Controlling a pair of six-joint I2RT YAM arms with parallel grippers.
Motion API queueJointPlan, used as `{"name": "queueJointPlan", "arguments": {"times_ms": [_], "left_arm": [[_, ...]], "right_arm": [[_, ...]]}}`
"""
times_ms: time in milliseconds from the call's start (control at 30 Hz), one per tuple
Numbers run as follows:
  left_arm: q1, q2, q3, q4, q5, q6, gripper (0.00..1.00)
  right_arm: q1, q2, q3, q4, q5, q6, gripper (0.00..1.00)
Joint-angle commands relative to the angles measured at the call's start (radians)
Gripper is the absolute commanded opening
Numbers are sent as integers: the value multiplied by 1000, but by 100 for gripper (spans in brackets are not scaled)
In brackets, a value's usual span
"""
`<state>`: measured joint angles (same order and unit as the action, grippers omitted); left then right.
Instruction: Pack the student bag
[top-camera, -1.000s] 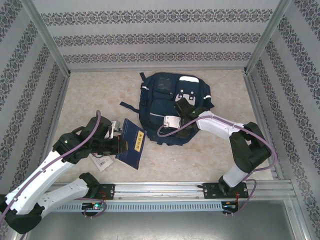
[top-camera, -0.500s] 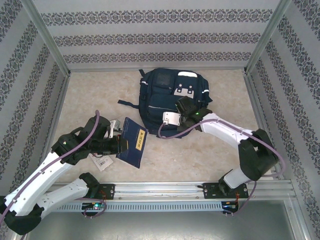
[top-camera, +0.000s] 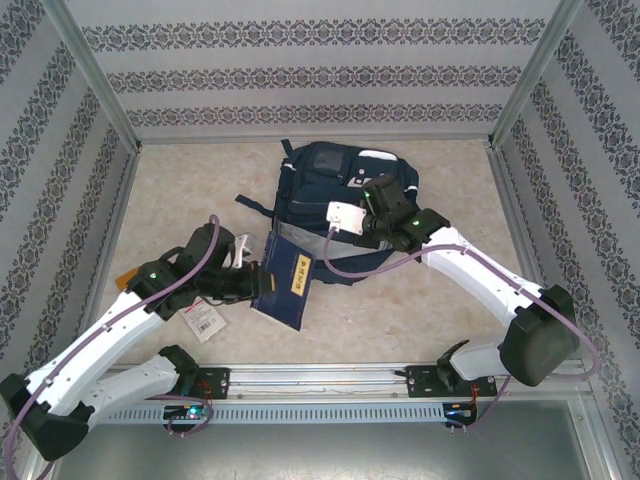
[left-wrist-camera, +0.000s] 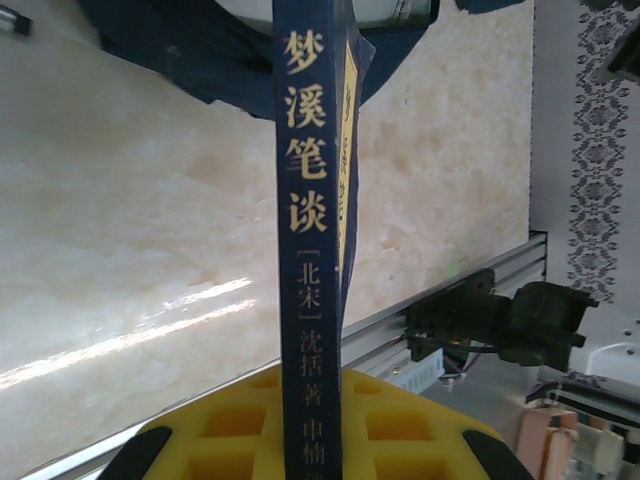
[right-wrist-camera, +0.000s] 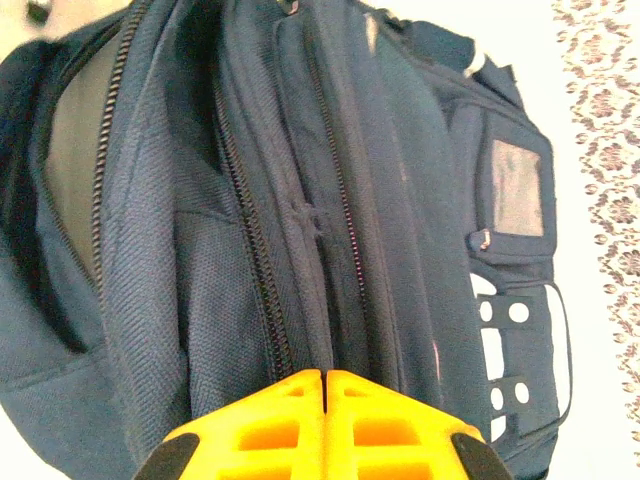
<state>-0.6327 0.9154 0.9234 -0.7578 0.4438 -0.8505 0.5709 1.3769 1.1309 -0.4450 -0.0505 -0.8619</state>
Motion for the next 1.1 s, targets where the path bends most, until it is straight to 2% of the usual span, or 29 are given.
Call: {"name": "queueJointPlan", "arguments": {"times_ms": [0,333,567,700,833,900,933,1067], "left_arm": [[14,27,-24,184,73,-113,0],[37,135,-97,427,134,-206,0],[67,286,-73,572,122,-172,0],[100,326,-114,689,81,-180,0],[147,377,-74,617,97,-108,0],[149,349,-82,578,103,-79,0],[152,323,-93,550,100,-63,0],[185,250,-143,428,68,-10,0]], "right_arm": [[-25,-35,82,37,-65,73,0],[-63,-37,156,51,-169,102,0],[-75,-58,161,60,-216,137,0],[-91,-74,179,58,-257,155,0],[-98,-75,185,25,-302,142,0],[-101,-60,176,-13,-299,112,31],[-100,-53,156,-24,-281,79,40],[-100,16,118,-106,-237,-37,51]]}}
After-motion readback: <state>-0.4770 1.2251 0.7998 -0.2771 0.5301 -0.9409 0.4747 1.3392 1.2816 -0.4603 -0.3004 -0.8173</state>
